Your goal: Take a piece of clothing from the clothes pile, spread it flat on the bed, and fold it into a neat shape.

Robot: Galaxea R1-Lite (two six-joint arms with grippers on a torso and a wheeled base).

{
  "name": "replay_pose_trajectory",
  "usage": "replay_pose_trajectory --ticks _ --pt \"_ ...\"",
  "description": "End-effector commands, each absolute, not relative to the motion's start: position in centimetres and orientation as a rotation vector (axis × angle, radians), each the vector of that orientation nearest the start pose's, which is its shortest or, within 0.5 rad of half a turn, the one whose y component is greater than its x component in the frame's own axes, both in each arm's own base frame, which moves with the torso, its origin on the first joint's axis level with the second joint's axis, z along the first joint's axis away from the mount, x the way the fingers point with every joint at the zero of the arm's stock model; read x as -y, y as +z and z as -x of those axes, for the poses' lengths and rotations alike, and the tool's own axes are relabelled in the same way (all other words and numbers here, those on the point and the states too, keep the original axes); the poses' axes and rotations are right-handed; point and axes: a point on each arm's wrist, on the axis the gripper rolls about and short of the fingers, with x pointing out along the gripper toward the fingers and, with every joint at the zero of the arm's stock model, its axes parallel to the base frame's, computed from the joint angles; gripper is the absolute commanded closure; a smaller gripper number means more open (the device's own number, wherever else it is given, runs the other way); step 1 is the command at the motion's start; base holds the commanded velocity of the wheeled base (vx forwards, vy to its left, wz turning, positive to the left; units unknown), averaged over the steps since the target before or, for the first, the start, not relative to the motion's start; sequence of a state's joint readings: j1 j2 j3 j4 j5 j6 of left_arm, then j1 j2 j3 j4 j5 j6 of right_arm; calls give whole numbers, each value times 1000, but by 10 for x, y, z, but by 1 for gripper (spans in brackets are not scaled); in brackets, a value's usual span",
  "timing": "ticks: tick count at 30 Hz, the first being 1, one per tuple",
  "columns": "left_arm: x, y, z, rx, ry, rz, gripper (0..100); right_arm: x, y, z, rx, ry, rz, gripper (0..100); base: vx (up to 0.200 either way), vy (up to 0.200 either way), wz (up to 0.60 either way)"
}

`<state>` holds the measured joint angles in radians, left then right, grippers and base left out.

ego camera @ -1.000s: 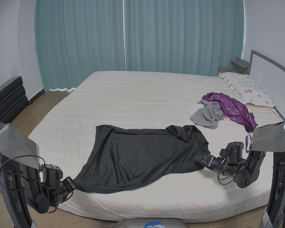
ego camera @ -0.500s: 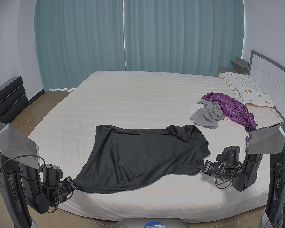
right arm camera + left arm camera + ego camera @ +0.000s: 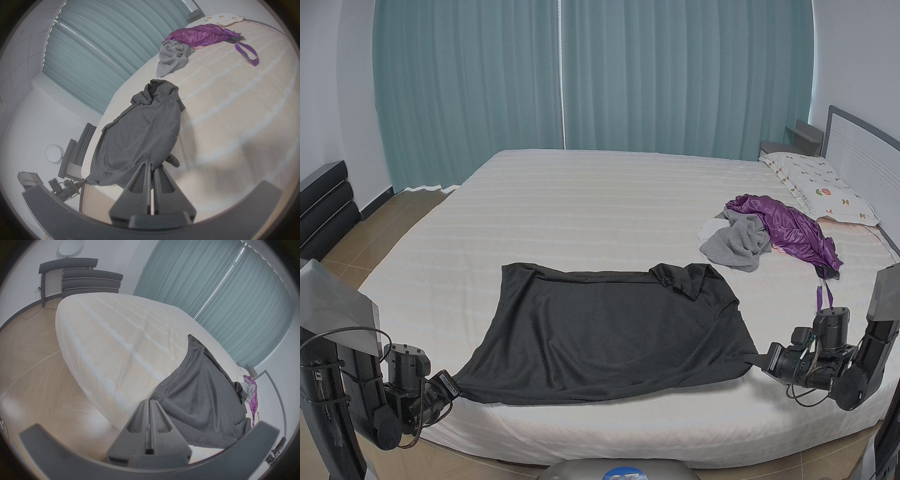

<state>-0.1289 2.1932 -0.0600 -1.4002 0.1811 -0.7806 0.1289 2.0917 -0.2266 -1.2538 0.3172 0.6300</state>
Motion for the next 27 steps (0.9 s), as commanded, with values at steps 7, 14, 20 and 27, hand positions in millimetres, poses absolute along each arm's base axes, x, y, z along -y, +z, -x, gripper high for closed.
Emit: replay_pose_trajectory --ticks 7,14,20,27 --pt "24 -1 -216 -626 310 630 100 -31 42 -202 -695 240 -637 100 0 0 0" --pt "23 -2 -212 -643 305 597 100 -22 40 -187 -727 202 -613 100 0 0 0" --pt "24 -2 -210 -653 303 590 100 -20 39 -177 -805 179 -593 100 0 0 0" --pt "24 -3 -208 -660 302 586 100 -20 33 -170 -877 181 -543 0 0 0 0"
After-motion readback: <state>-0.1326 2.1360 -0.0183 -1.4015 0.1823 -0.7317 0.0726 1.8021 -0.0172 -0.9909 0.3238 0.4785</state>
